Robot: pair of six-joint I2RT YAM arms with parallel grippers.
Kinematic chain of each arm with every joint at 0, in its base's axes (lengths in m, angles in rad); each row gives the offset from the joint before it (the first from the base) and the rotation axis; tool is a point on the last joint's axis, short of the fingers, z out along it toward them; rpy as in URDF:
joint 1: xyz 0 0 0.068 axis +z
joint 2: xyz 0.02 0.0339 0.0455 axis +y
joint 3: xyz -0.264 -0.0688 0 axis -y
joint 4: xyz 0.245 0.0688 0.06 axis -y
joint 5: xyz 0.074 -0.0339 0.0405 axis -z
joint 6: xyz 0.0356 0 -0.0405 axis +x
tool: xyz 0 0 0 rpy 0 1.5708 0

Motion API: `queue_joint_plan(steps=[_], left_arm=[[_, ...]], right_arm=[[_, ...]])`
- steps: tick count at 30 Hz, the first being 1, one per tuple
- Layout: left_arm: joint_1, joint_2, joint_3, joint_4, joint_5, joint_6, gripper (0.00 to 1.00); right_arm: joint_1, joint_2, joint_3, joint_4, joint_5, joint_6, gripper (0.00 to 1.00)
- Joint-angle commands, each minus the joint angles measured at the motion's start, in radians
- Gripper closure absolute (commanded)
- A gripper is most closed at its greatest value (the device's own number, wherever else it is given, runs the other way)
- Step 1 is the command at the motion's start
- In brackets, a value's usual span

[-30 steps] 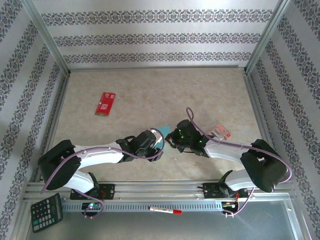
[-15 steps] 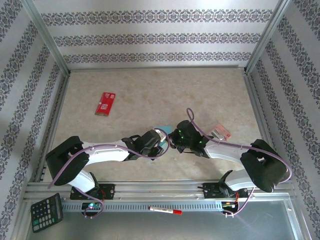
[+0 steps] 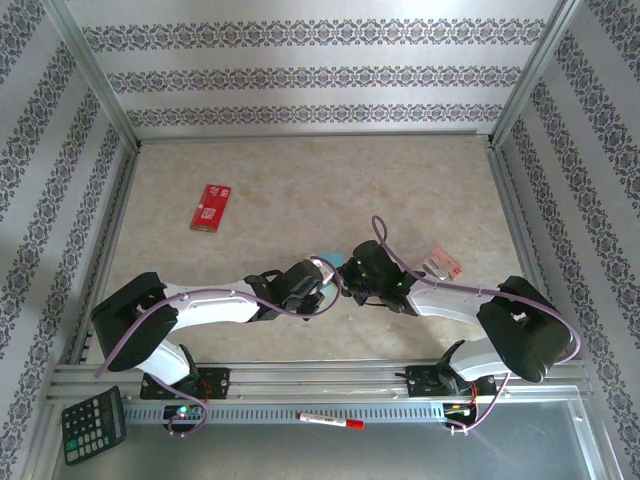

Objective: Fold a paper plane with a square sheet of paper (pick it up from the middle)
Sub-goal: Fold the wing for the fifth time at the center of the table.

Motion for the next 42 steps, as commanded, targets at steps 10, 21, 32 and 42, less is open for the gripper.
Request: queue_joint_plan(steps=[10, 21, 32, 42], left_arm=[[-0.011, -0.024, -0.003, -0.018, -0.043, 0.005, 0.93], [0.015, -0.091, -0.078, 0.107, 0.062, -0.087, 1.00], [0.023, -0.081, -0.160, 0.311, 0.155, -0.257, 1.00], [0.023, -0.055, -0.244, 0.510, 0.197, -0.428, 1.00]], right_arm=[[0.003, -0.014, -0.008, 0.002, 0.010, 0.003, 0.86], [-0.095, -0.205, -0.025, -0.187, 0.041, -0.143, 0.74], [-0.224, -0.296, -0.008, -0.332, -0.008, -0.354, 0.71], [-0.230, -0.252, 0.024, -0.342, -0.031, -0.456, 0.69]])
